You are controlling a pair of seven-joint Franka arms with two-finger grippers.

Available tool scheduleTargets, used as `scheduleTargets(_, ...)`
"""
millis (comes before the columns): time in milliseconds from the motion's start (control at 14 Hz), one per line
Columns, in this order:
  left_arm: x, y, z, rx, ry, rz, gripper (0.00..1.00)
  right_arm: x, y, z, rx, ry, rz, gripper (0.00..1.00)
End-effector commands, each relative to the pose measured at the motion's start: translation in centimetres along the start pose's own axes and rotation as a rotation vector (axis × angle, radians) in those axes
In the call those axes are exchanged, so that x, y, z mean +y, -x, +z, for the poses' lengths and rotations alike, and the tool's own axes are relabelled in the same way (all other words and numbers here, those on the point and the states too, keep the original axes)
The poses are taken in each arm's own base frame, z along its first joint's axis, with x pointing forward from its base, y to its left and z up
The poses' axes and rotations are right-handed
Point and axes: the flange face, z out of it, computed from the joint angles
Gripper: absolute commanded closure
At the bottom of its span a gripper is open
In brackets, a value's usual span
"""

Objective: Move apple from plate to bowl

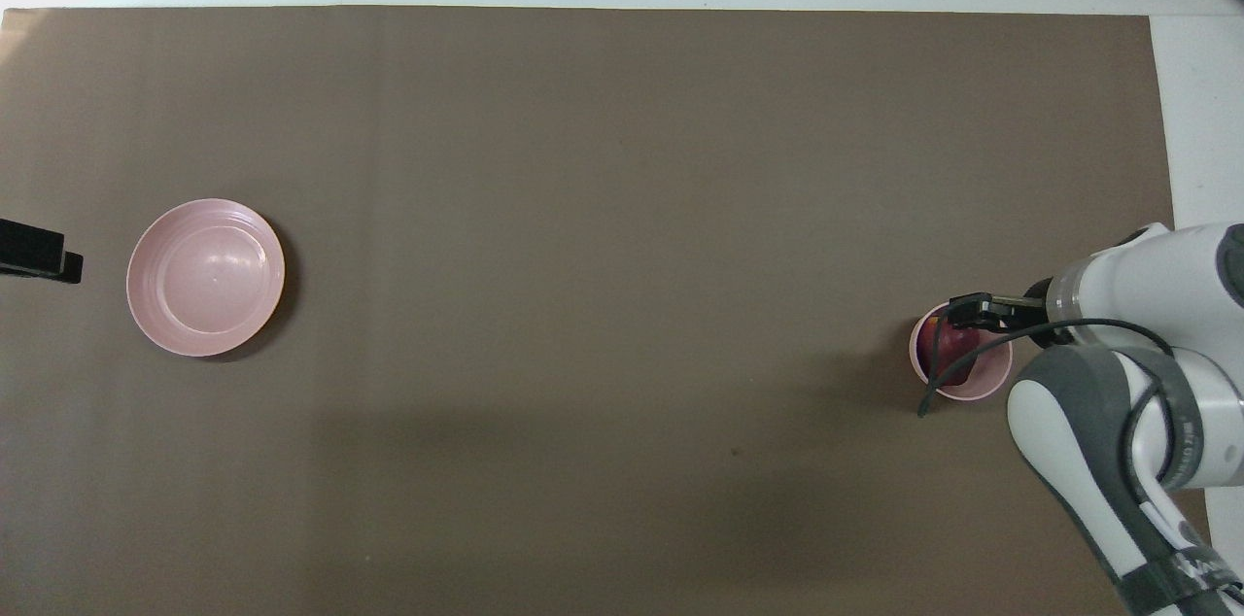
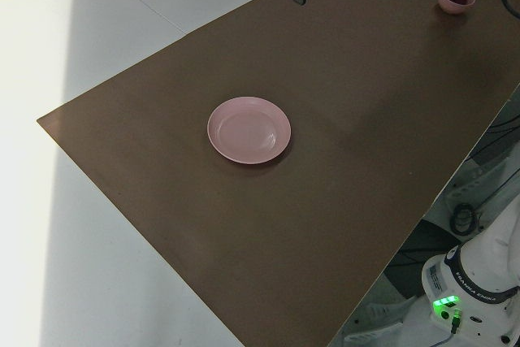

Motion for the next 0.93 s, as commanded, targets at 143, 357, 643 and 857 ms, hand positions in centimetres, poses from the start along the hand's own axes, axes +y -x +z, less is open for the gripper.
scheduleTargets(143,0.2,0.6,0.5,-0.014,0.004,0.066,0.00,0.1,-3.1,-9.0,0.009,0.009,-0.077,0.00)
scheduleTargets(357,0.1,0.6,0.5,-0.016,0.003,0.065,0.00,0.3,-3.9,-14.7,0.026,0.001,-0.065,0.00)
scheduleTargets(643,0.5,0.5,0.5,-0.015,-0.036,0.076,0.00,1.3,-3.9,-20.2,0.030,-0.044,-0.037,0.00)
scheduleTargets(857,0.6,0.5,0.6,-0.021,-0.036,0.074,0.00,0.4,-4.1,-23.2,-0.002,-0.032,-0.056,0.00)
